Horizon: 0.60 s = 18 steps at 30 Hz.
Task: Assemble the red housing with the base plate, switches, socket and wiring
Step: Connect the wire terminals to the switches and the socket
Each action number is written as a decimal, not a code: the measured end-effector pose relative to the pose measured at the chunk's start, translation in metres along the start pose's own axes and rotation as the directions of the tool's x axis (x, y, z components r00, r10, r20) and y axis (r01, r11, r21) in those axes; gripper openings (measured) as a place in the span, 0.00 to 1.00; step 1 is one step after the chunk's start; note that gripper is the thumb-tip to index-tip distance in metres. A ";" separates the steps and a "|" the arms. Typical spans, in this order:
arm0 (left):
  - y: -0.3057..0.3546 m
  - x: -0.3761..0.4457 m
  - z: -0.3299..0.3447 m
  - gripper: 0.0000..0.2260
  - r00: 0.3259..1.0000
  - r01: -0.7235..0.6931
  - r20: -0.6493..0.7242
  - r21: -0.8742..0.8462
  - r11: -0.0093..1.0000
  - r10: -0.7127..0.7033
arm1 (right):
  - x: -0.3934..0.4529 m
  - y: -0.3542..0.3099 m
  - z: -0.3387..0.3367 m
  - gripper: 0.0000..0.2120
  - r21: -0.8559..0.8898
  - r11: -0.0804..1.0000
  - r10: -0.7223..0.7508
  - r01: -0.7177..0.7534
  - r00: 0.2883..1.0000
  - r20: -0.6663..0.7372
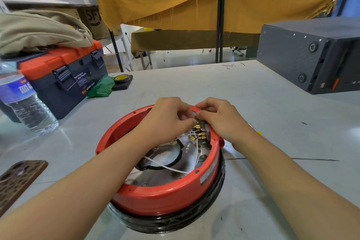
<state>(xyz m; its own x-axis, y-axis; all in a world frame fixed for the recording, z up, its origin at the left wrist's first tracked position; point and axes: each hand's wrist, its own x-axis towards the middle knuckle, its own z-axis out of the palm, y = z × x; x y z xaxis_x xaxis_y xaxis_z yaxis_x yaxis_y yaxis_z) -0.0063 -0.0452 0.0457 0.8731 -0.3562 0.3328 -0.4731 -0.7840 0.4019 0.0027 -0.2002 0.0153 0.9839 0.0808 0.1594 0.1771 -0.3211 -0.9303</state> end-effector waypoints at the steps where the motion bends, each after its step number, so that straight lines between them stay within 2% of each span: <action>1: 0.001 -0.001 0.000 0.03 1.000 -0.007 0.028 -0.002 1.000 0.007 | 0.000 0.000 0.000 0.07 0.000 1.000 0.000 0.000 1.000 -0.007; 5: 0.003 -0.002 0.001 0.03 0.996 -0.008 0.093 -0.013 1.000 0.009 | 0.000 -0.001 0.001 0.08 -0.015 1.000 0.007 -0.007 1.000 -0.016; 18: 0.001 -0.003 -0.003 0.04 0.994 -0.015 0.108 -0.029 0.999 0.018 | 0.001 0.000 0.001 0.07 0.002 1.000 0.011 -0.011 1.000 0.005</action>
<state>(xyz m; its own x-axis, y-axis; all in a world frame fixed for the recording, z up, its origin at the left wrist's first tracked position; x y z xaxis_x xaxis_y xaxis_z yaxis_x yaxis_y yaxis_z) -0.0091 -0.0430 0.0480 0.8723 -0.4227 0.2460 -0.4889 -0.7637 0.4215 0.0040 -0.1994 0.0154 0.9856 0.0825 0.1478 0.1667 -0.3205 -0.9325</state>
